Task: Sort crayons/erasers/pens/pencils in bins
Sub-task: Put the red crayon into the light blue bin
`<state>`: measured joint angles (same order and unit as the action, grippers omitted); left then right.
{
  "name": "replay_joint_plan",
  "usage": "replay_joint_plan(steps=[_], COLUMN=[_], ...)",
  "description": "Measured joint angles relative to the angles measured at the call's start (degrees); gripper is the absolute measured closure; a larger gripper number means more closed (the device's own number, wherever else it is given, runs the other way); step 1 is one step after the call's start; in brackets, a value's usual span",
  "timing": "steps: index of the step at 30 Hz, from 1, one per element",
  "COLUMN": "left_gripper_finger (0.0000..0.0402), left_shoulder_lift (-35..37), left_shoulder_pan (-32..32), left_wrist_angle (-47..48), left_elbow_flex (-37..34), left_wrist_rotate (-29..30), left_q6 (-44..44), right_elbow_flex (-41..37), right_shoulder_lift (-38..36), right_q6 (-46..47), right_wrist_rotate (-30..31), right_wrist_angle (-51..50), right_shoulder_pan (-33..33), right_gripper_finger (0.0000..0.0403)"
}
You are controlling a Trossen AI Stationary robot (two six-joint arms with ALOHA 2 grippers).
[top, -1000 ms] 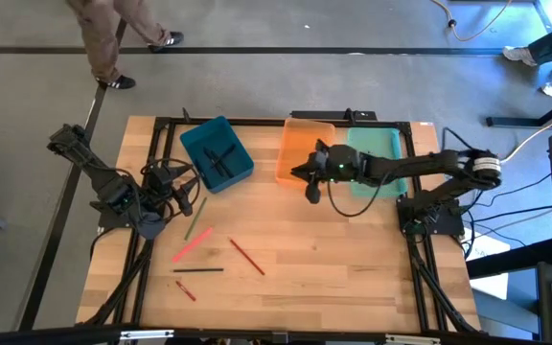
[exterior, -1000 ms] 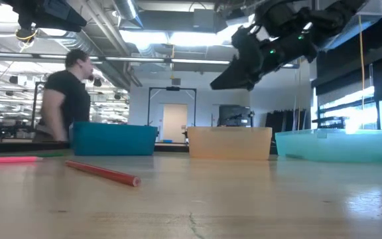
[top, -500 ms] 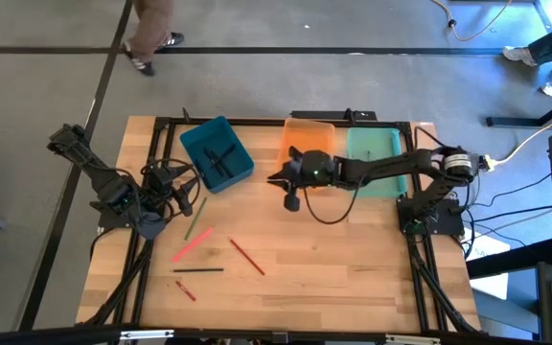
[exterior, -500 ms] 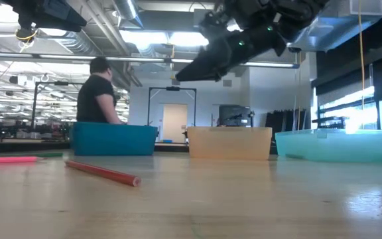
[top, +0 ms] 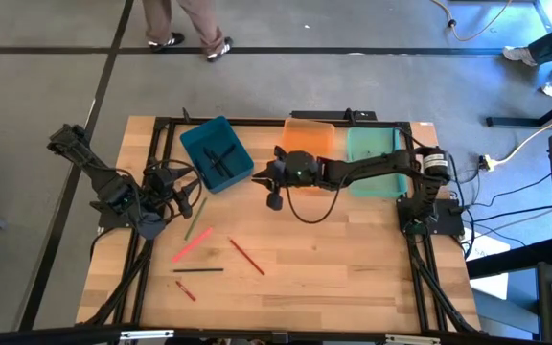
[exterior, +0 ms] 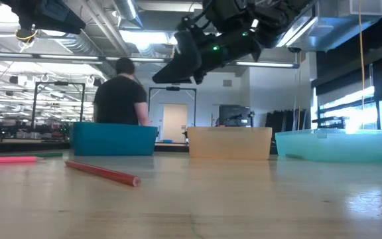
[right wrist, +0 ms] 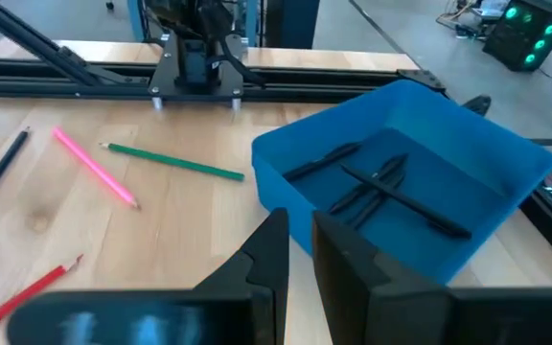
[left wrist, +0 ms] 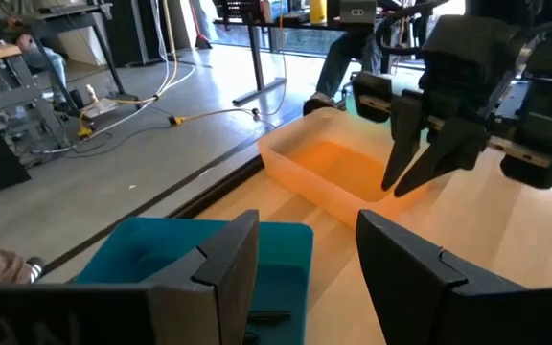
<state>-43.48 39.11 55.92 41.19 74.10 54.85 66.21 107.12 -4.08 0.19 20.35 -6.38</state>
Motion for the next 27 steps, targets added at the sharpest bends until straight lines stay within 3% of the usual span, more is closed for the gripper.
replay_joint_plan(steps=[13,27], left_gripper_finger=[0.0231,0.0231], left_shoulder_lift=[0.0,0.1], left_shoulder_pan=[0.0,0.0], left_wrist_angle=[0.1,0.1], left_elbow_flex=[0.0,0.0], left_wrist_rotate=[1.0,1.4], left_q6=[-1.5,-1.4], right_elbow_flex=[6.6,7.2], right_shoulder_lift=[4.9,5.0], right_q6=[-1.0,-0.6], right_wrist_rotate=[-1.8,-1.9], right_wrist_angle=[0.1,3.0], right_shoulder_pan=[1.7,4.0], right_gripper_finger=[0.0349,0.0349])
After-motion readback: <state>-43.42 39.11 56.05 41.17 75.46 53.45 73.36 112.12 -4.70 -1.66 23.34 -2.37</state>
